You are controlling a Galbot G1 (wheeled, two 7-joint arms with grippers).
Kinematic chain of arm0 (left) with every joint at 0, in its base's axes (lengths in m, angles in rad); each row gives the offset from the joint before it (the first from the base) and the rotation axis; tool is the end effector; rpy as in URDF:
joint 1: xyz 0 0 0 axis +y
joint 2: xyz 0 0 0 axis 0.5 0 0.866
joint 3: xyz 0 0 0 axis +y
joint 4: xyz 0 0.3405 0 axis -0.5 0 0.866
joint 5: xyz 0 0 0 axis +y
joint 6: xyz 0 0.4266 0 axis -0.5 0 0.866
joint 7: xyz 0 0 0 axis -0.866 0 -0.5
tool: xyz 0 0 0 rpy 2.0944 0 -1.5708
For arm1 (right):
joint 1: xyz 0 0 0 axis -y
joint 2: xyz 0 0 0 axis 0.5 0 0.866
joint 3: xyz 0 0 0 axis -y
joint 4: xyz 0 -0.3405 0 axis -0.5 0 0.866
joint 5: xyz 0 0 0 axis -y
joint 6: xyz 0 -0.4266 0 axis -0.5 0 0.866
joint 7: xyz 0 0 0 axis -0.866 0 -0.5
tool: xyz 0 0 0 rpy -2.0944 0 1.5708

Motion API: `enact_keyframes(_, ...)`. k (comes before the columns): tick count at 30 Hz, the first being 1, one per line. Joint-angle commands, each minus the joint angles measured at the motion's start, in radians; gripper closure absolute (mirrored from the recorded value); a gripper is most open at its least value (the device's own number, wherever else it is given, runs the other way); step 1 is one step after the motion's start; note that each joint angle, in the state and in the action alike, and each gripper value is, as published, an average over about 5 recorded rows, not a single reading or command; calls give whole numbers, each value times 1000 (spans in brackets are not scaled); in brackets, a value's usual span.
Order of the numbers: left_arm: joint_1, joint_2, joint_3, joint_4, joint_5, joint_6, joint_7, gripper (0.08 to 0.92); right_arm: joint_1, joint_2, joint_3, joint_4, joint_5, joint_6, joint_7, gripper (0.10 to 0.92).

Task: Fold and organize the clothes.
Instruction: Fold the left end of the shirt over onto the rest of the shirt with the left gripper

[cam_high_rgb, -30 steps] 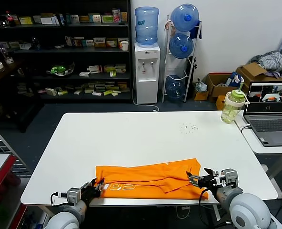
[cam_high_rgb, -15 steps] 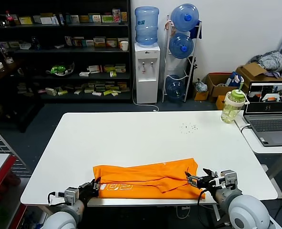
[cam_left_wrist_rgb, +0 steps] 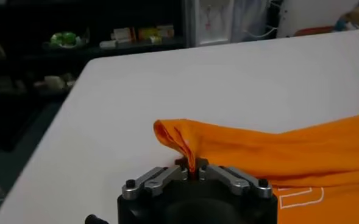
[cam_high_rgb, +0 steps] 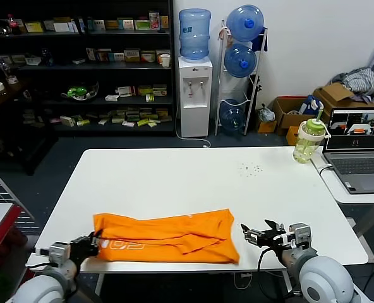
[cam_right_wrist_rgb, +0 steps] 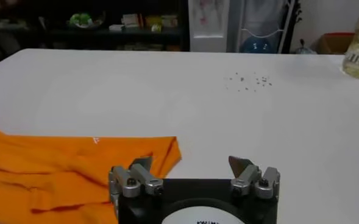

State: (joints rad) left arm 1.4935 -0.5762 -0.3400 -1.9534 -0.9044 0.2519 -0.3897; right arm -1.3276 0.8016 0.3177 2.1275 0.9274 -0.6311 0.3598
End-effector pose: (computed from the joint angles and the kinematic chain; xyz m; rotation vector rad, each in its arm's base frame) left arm 0.2822 0.1126 -0.3117 -0.0632 -2.5411 -0.1715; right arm 0.3036 -0.0269 -0.2271 0.3103 -2.4546 0.0097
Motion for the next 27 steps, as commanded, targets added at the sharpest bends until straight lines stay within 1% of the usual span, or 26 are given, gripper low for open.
enact_keyframes(1, 150, 219, -257, 135, -52, -24, 25, 854, 10, 4, -8, 0, -4, 1, -1, 203)
enact_keyframes(5, 140, 288, -248, 177, -59, -30, 28, 854, 12, 7, -14, 0, -6, 1, 0, 203)
enact_keyframes(8, 90, 335, -206, 193, -80, -28, 26, 854, 10, 13, -15, -2, -10, 1, 1, 203)
enact_keyframes(10, 48, 350, -177, 191, -96, -25, 25, 854, 5, 19, -13, -1, -13, 1, 2, 203)
enact_keyframes(12, 18, 344, -165, 172, -115, -15, 21, 854, -5, 24, -8, 3, -14, 0, 4, 203)
enact_keyframes(14, -7, 316, -154, 133, -147, 6, 12, 854, -12, 27, -4, 9, -13, -1, 7, 203)
enact_keyframes(15, -18, 291, -149, 102, -173, 21, 1, 854, -14, 29, -3, 12, -12, -2, 10, 203)
enact_keyframes(17, -45, 225, -132, 30, -234, 61, -29, 854, -14, 32, -3, 14, -11, -5, 17, 203)
enact_keyframes(19, -72, 145, -106, -63, -307, 103, -73, 854, -13, 34, -4, 15, -11, -7, 25, 203)
enact_keyframes(22, -111, 50, -47, -183, -404, 149, -138, 854, -14, 34, -4, 17, -7, -12, 36, 203)
enact_keyframes(25, -153, -17, 32, -260, -479, 168, -195, 854, -16, 32, -1, 20, 0, -16, 47, 203)
enact_keyframes(27, -178, -47, 81, -281, -500, 171, -222, 854, -19, 33, 2, 22, 2, -18, 53, 203)
